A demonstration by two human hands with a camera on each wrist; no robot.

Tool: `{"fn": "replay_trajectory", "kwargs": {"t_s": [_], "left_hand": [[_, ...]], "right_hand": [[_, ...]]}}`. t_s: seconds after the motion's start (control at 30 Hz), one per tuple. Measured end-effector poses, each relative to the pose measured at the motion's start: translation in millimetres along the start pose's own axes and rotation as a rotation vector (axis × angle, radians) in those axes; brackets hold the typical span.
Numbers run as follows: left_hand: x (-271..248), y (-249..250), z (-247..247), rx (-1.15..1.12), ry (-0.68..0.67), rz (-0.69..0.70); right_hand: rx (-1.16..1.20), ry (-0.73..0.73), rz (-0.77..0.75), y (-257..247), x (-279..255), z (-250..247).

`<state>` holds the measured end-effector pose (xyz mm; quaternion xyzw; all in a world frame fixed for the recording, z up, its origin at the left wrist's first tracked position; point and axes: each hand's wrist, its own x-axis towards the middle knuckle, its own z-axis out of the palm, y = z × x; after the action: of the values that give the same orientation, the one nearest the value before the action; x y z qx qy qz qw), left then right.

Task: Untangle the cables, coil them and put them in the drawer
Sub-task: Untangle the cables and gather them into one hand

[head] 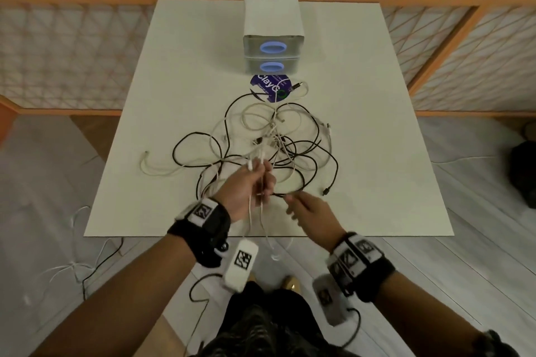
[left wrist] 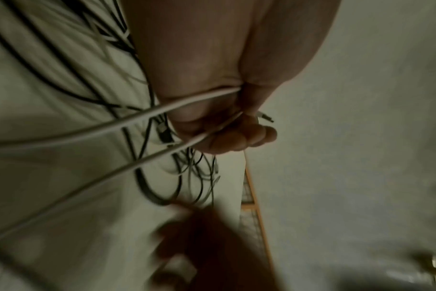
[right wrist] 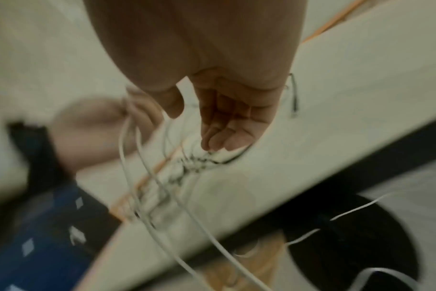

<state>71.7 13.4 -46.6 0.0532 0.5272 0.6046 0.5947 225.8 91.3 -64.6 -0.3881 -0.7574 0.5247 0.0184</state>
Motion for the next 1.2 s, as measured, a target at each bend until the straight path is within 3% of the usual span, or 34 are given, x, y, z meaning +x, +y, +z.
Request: {"fn": "replay_trajectory", "kwargs": {"t_s": [0.07, 0.17, 0.27, 0.37, 0.43, 0.53, 0.6, 0.7, 0.8, 1.0, 1.2], "left_hand": [[-7, -18, 10, 0.110, 0.010, -0.004], [-10, -32, 20, 0.172, 0.047, -0.024], [-13, -33, 20, 0.258, 0.072, -0.015], [-19, -33, 10, 0.546, 0.127, 0.052], [-22, -35, -3, 0.605, 0.209, 0.091], [-24, -35, -24, 0.486, 0.300, 0.103], [-27, -29, -31, 0.314, 0.267, 0.091], [-30, -21, -29, 0.162, 0.150, 0.086], [-28, -17, -25, 0.057, 0.115, 0.081], [-22, -6, -18, 0.087, 0.168, 0.188], [-19, 1, -12, 0.136, 0.185, 0.323]], "right_hand": [[0.137, 0.001, 0.015, -29, 17, 0], [0.112, 0.001, -0.004, -51, 30, 5], [-0.013, 0.085, -0.056, -51, 27, 8], [-0.075, 0.131, -0.041, -31, 10, 11], [-0.146, 0.015, 0.028, -12, -2, 13], [-0.509, -0.410, 0.076, 7, -9, 16], [-0.643, -0.478, 0.072, 8, -2, 12], [-0.572, -0.282, 0.021, -12, 25, 3], [-0.537, -0.088, -0.125, -35, 63, 5], [-0.750, -0.134, -0.215, -25, 114, 35], [-0.901, -0.002, -0.462, -12, 104, 33]]}}
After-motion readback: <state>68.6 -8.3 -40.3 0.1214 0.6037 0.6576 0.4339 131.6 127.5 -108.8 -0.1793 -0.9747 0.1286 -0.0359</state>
